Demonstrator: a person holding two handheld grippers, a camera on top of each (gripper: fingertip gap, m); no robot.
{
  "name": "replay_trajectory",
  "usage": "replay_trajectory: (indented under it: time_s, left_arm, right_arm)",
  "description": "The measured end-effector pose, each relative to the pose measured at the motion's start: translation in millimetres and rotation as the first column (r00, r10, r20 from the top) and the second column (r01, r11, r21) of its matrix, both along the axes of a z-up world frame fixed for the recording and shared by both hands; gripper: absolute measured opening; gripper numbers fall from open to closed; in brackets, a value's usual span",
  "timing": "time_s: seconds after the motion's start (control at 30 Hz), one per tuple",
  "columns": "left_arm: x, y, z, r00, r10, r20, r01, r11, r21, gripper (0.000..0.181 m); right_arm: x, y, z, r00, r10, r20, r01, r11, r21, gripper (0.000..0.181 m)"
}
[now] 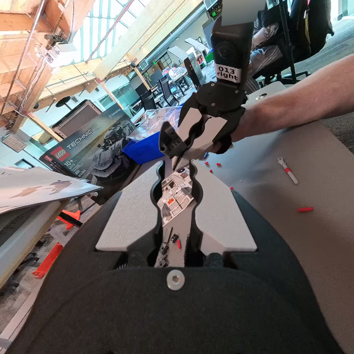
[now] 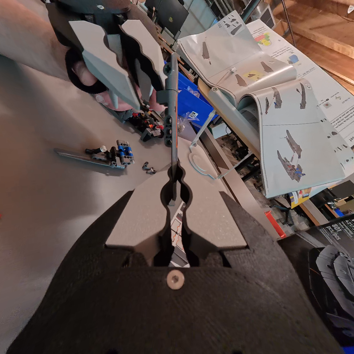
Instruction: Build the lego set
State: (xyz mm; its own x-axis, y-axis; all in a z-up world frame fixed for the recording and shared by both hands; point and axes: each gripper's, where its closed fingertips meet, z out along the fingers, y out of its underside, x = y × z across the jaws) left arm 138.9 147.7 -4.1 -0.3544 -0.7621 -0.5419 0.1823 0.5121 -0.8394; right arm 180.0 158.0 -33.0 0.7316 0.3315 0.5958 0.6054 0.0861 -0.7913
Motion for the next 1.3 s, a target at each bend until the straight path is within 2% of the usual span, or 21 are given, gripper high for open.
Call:
replay_trajectory:
  time_s: [0.2,0.37,0.53,0.73,0.9,1.1,1.3]
  left_arm:
    - [3,9,3,0.998,0.068,0.019,-0.069,0.997,0.047,0.029]
    - [3,6,0,0.996,0.089,0.027,-0.093,0.984,0.152,0.03]
    - [4,1,-10,0.996,0.09,0.008,-0.089,0.973,0.212,0.014]
    - [5,3,-9,0.996,0.087,0.002,-0.086,0.976,0.198,0.012]
    - [4,2,-2,0.997,0.079,0.021,-0.082,0.984,0.157,0.009]
    - [2,11,16,0.987,0.125,0.097,-0.135,0.986,0.1,0.005]
    - [-3,22,36,0.972,0.164,0.169,-0.17,0.985,0.02,0.004]
  right_arm:
    - [5,5,-11,0.997,-0.037,0.067,0.039,0.999,-0.035,0.0]
    - [2,6,-26,0.986,-0.036,0.164,0.049,0.996,-0.075,0.0]
    - [3,7,-30,0.983,-0.035,0.178,0.053,0.994,-0.094,0.0]
    - [5,8,-28,0.985,-0.045,0.168,0.06,0.994,-0.086,0.0]
    - [8,8,-16,0.992,-0.065,0.108,0.07,0.997,-0.04,0.0]
    - [22,10,3,0.991,-0.133,0.005,0.133,0.991,0.024,0.029]
    - [42,13,11,0.974,-0.216,-0.063,0.219,0.974,0.05,0.041]
